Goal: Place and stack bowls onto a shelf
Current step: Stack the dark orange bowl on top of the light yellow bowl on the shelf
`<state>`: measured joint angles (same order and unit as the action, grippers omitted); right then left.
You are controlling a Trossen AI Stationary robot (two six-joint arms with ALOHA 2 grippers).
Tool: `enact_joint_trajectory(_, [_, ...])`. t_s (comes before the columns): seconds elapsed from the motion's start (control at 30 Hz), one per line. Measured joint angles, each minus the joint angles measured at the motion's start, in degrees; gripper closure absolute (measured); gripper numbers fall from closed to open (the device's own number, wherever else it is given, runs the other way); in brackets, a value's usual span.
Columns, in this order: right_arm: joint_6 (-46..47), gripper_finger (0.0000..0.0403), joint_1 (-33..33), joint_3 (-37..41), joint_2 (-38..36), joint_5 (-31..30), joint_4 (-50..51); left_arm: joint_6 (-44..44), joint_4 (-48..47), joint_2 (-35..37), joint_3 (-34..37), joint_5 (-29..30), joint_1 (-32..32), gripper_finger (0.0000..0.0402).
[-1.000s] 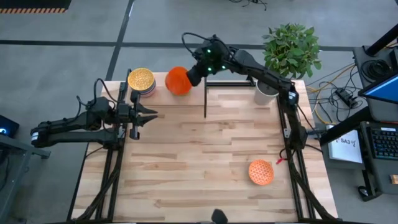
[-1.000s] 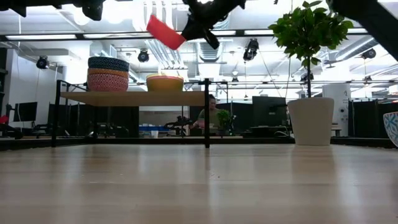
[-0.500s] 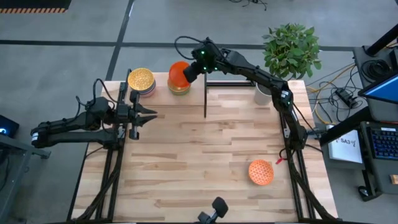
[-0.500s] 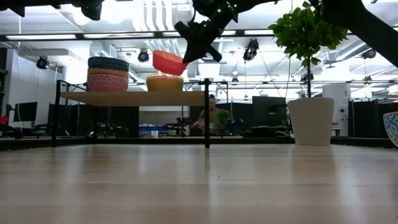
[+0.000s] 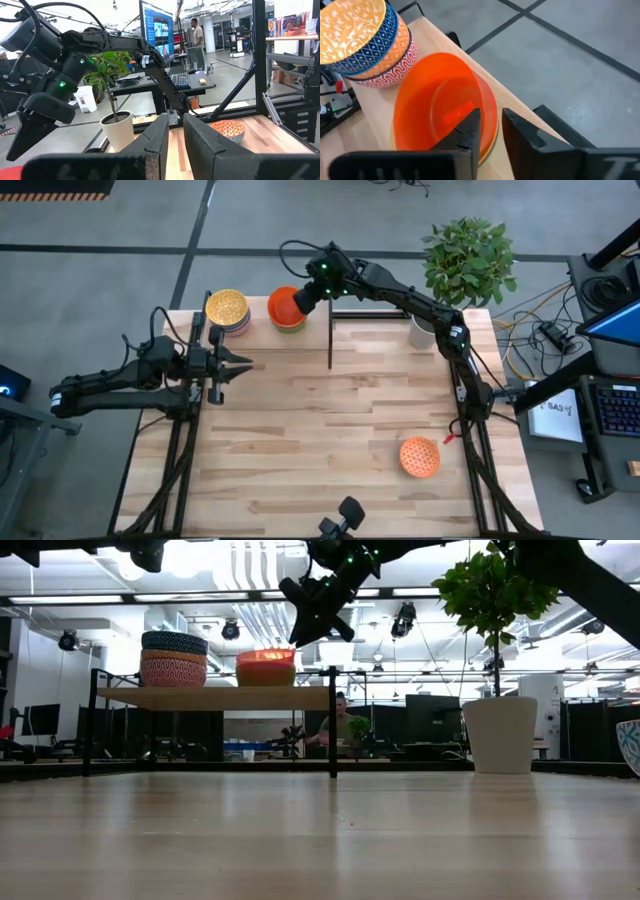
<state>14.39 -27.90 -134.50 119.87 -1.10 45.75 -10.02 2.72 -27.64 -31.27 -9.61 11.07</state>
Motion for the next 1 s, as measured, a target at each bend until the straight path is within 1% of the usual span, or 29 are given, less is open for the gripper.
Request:
enact_joint_trajectory(0.17, [-1.6, 0.0303, 0.11, 0.0, -0.21, 0.54, -2.52, 0.0, -0.32, 0.0, 0.0, 0.01, 0.01, 0.0361])
enact_joint_trajectory(0.23, [-3.09, 0.0298, 0.24, 0.0, -0.4, 2.11, -4.6, 0.0, -0.31, 0.0, 0.02, -0.01, 0.0, 0.0361])
enact_joint_trajectory(0.3, [-4.11, 0.0299, 0.55, 0.0, -0.5, 2.45, -6.35, 0.0, -0.31, 0.0, 0.0, 0.0, 0.0, 0.0361])
enact_joint_trajectory(0.4, [-6.52, 0.0317, 1.14, 0.0, 0.12, 2.48, -10.18, 0.0, -0.31, 0.0, 0.0, 0.0, 0.0, 0.0361])
enact_joint_trajectory(0.6, [-10.71, 0.0384, 1.93, 0.17, 3.84, 2.35, -15.21, -0.01, -0.56, 0.03, 0.0, 0.01, 0.0, 0.0361])
enact_joint_trajectory(0.63, [-11.15, 0.0388, 2.03, 0.2, 4.29, 1.93, -15.78, -0.02, -0.76, 0.04, 0.01, 0.01, 0.0, 0.0361])
enact_joint_trajectory(0.77, [-12.9, 0.0391, 2.25, 0.2, 5.31, -1.63, -17.37, -0.24, -0.74, 0.04, 0.02, 0.01, 0.0, 0.0361])
enact_joint_trajectory(1.0, [-12.26, 0.0391, 2.16, 0.2, 6.42, -2.03, -17.33, -0.44, -0.75, 0.04, 0.02, -0.01, 0.0, 0.0361])
